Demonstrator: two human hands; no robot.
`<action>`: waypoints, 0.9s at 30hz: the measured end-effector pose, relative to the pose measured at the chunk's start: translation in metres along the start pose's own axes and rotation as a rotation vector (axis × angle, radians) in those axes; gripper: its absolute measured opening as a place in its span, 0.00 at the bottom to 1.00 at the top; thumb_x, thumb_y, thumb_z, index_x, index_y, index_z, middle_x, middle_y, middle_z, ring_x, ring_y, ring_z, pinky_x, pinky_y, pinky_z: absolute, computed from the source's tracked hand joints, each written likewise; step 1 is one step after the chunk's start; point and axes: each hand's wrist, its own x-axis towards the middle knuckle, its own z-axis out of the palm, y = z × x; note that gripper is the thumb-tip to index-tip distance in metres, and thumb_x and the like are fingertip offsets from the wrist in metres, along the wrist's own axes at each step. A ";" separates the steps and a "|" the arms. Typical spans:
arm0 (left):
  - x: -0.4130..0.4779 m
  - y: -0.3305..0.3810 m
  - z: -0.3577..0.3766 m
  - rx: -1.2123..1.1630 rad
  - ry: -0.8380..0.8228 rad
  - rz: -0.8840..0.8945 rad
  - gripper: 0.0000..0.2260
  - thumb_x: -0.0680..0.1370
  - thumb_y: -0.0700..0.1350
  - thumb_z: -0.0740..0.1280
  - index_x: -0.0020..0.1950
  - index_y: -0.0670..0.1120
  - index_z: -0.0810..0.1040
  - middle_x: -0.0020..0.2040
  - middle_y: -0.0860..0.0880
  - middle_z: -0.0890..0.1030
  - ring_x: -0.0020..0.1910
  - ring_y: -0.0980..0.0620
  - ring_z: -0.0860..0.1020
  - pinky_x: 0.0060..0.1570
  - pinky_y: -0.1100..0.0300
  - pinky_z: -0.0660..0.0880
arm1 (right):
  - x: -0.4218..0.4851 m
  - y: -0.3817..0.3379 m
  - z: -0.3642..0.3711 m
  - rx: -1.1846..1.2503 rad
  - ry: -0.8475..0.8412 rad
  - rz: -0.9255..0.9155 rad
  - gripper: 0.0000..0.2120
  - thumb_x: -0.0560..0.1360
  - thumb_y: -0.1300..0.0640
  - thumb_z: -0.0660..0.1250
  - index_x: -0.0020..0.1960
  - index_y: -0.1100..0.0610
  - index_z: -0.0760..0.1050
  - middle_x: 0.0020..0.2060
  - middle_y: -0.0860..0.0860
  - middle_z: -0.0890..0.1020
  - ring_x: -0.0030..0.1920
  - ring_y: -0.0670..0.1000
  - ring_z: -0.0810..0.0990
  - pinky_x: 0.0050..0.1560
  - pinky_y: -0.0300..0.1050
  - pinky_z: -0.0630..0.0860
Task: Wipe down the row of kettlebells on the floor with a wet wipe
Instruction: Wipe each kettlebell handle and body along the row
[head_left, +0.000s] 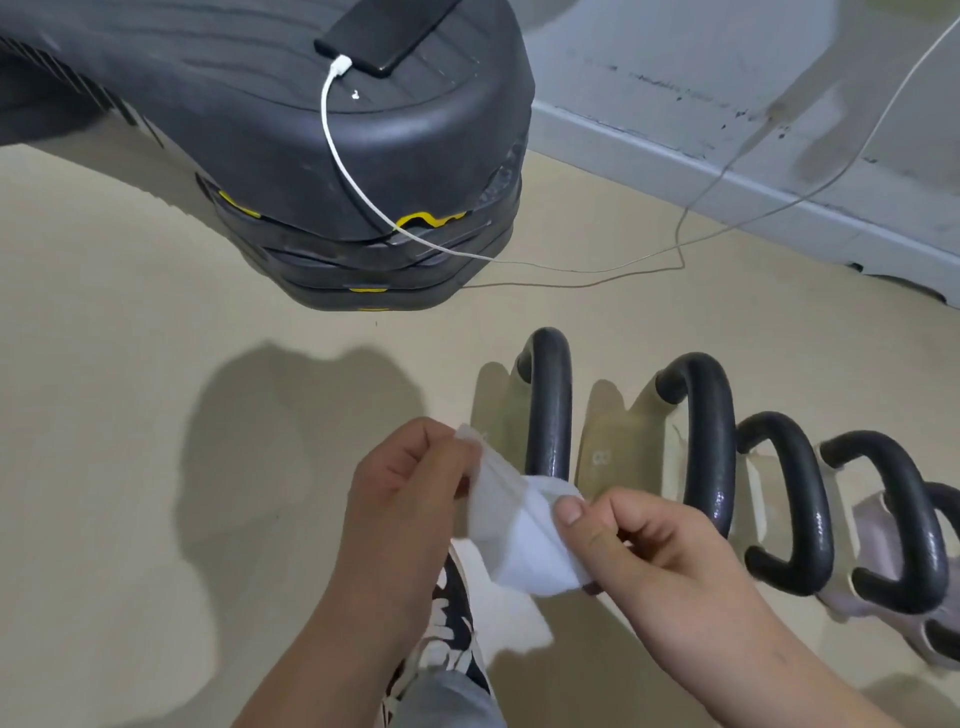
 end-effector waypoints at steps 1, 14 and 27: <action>0.001 0.000 0.001 0.015 -0.015 0.007 0.12 0.78 0.42 0.68 0.37 0.39 0.73 0.33 0.43 0.72 0.34 0.51 0.70 0.36 0.56 0.67 | 0.001 0.001 0.002 -0.015 0.025 -0.032 0.25 0.69 0.40 0.68 0.30 0.62 0.71 0.32 0.57 0.72 0.32 0.47 0.70 0.36 0.34 0.66; -0.013 0.009 0.012 0.111 -0.281 0.173 0.05 0.77 0.48 0.72 0.42 0.50 0.84 0.31 0.43 0.81 0.31 0.54 0.78 0.34 0.63 0.75 | -0.012 0.010 0.007 -0.026 0.115 -0.248 0.05 0.74 0.48 0.75 0.50 0.44 0.84 0.44 0.50 0.84 0.48 0.53 0.83 0.54 0.47 0.79; -0.012 0.000 -0.009 0.227 -0.242 0.084 0.06 0.78 0.48 0.70 0.42 0.51 0.82 0.29 0.48 0.78 0.28 0.55 0.72 0.29 0.64 0.69 | 0.001 0.005 0.001 0.144 -0.034 0.047 0.14 0.78 0.61 0.72 0.35 0.53 0.77 0.26 0.47 0.71 0.26 0.47 0.66 0.26 0.35 0.65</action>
